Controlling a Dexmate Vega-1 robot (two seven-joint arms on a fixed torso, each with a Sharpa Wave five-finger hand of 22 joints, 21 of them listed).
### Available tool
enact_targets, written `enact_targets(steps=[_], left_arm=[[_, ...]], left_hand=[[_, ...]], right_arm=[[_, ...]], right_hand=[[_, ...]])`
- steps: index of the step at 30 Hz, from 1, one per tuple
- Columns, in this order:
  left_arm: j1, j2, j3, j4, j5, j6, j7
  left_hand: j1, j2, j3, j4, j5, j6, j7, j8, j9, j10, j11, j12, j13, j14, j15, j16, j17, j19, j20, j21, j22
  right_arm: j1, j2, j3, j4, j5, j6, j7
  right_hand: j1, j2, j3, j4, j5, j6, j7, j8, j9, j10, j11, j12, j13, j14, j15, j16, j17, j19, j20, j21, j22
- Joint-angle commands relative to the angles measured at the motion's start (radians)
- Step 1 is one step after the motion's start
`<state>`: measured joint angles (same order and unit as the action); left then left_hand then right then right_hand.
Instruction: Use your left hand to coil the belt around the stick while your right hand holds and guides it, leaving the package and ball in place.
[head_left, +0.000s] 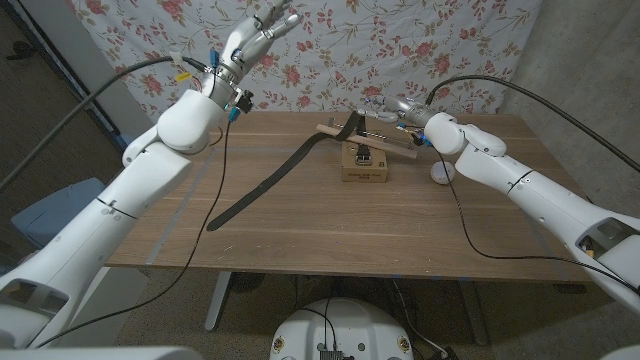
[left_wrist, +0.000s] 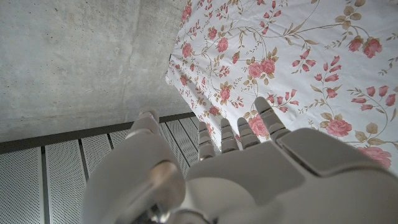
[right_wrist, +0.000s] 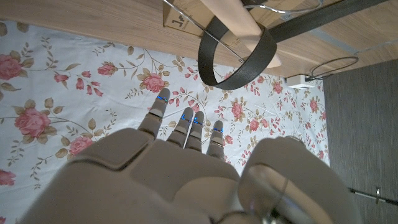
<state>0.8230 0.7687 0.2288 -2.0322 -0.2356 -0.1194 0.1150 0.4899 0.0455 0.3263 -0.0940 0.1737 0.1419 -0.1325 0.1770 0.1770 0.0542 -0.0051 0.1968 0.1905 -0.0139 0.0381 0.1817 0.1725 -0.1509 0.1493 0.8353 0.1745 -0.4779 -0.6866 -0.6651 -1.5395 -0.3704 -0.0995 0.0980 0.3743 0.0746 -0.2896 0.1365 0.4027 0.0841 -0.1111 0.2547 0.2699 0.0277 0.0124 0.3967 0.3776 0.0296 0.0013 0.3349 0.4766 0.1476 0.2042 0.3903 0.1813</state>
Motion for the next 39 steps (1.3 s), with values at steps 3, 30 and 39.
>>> enact_targets(steps=[3, 30, 39], left_arm=[[0.039, -0.003, -0.005, -0.011, -0.014, 0.037, 0.03], [0.124, 0.007, -0.004, 0.031, -0.062, 0.037, 0.037], [0.152, 0.017, 0.0, 0.004, -0.051, 0.069, 0.063]], left_hand=[[-0.017, 0.009, -0.002, 0.004, 0.0, -0.005, -0.009, 0.004, 0.001, -0.001, -0.008, 0.006, 0.002, 0.006, 0.018, 0.01, 0.004, -0.004, 0.03, -0.01, 0.006], [-0.048, 0.02, -0.006, 0.01, 0.0, -0.002, 0.001, 0.007, 0.001, 0.032, 0.001, 0.021, 0.003, 0.056, 0.044, 0.026, 0.01, -0.003, 0.056, -0.027, 0.008], [-0.054, 0.026, -0.005, 0.012, 0.0, -0.011, 0.006, 0.004, 0.001, 0.032, 0.004, 0.021, 0.004, 0.055, 0.047, 0.025, 0.012, -0.007, 0.06, -0.034, 0.009]], right_arm=[[-0.006, 0.067, 0.068, 0.216, 0.342, 0.346, -0.031], [-0.002, 0.289, 0.178, 0.613, 0.842, 0.745, 0.188], [-0.031, 0.305, 0.207, 0.579, 0.856, 0.754, 0.121]], right_hand=[[0.032, 0.032, 0.022, -0.012, 0.001, 0.015, -0.005, -0.01, -0.012, -0.005, -0.001, -0.022, -0.022, -0.021, -0.007, -0.022, -0.026, -0.001, -0.012, -0.012, 0.0], [0.101, 0.041, 0.047, -0.055, -0.018, 0.059, 0.024, -0.011, -0.04, 0.051, 0.038, -0.048, -0.072, 0.036, -0.002, -0.04, -0.094, 0.064, -0.058, -0.013, -0.001], [0.103, 0.028, 0.041, -0.06, -0.032, 0.069, 0.027, -0.018, -0.05, 0.067, 0.06, -0.064, -0.094, 0.02, 0.034, -0.066, -0.125, 0.013, -0.043, -0.048, -0.001]])
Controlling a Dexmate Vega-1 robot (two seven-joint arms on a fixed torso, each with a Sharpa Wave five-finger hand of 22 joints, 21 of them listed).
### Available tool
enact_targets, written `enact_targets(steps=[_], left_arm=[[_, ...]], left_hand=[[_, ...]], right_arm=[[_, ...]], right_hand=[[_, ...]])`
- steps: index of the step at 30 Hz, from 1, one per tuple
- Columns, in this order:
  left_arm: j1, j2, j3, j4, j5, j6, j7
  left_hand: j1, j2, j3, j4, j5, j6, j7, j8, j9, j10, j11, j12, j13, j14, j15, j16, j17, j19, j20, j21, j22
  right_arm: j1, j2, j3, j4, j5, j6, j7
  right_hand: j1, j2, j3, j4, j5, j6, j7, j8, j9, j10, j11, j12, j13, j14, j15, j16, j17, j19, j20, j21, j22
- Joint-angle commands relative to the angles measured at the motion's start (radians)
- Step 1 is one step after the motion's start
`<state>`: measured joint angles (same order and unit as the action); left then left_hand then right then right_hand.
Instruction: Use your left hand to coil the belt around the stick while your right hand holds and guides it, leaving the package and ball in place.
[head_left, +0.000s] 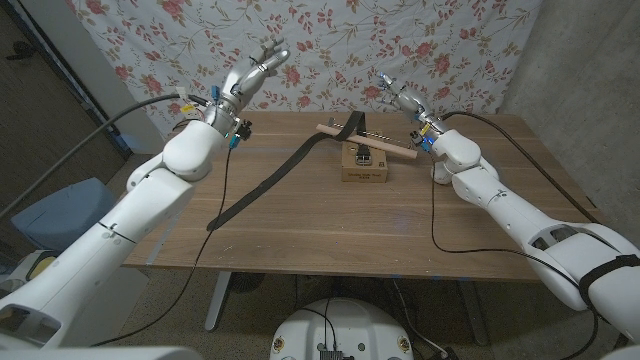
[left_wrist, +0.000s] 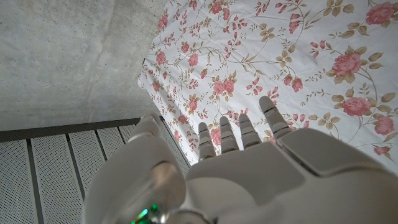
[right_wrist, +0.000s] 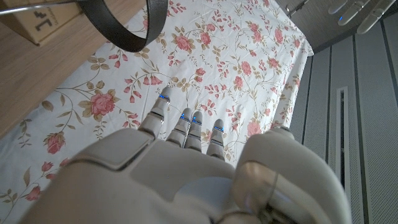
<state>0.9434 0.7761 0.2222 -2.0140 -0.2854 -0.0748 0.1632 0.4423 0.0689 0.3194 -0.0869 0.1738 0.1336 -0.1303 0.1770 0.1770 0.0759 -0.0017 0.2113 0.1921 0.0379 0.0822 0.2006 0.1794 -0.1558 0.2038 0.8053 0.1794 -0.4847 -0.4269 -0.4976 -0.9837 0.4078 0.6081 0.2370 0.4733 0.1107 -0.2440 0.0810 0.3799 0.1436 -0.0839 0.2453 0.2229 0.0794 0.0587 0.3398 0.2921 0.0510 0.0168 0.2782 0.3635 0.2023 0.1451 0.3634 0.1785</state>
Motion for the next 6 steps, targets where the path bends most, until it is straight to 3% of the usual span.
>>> enact_targets(steps=[1, 6], left_arm=[[0.039, 0.007, 0.006, -0.018, -0.009, 0.038, 0.021], [0.054, 0.003, 0.002, -0.023, -0.019, 0.063, 0.043]], left_hand=[[-0.007, 0.003, 0.002, 0.005, 0.0, -0.004, 0.005, 0.004, 0.001, 0.01, 0.001, 0.006, 0.003, 0.004, 0.004, 0.006, 0.005, -0.002, 0.006, -0.004, 0.004], [-0.011, 0.005, 0.002, 0.005, 0.001, -0.009, 0.009, 0.003, 0.002, 0.005, 0.002, 0.004, 0.003, 0.002, 0.005, 0.004, 0.006, -0.001, 0.006, -0.007, 0.004]], right_arm=[[-0.024, 0.052, 0.041, 0.032, 0.066, 0.06, -0.039], [-0.009, 0.068, 0.045, 0.079, 0.074, 0.097, -0.026]], right_hand=[[0.003, -0.008, -0.006, -0.005, -0.011, 0.01, 0.001, -0.009, -0.004, 0.019, 0.012, -0.009, -0.011, -0.005, 0.022, -0.012, -0.015, -0.054, 0.023, -0.028, 0.002], [-0.003, -0.012, -0.01, -0.002, -0.015, 0.013, -0.003, -0.011, -0.007, 0.023, 0.007, -0.014, -0.017, -0.007, 0.012, -0.017, -0.023, -0.07, 0.038, -0.039, 0.002]])
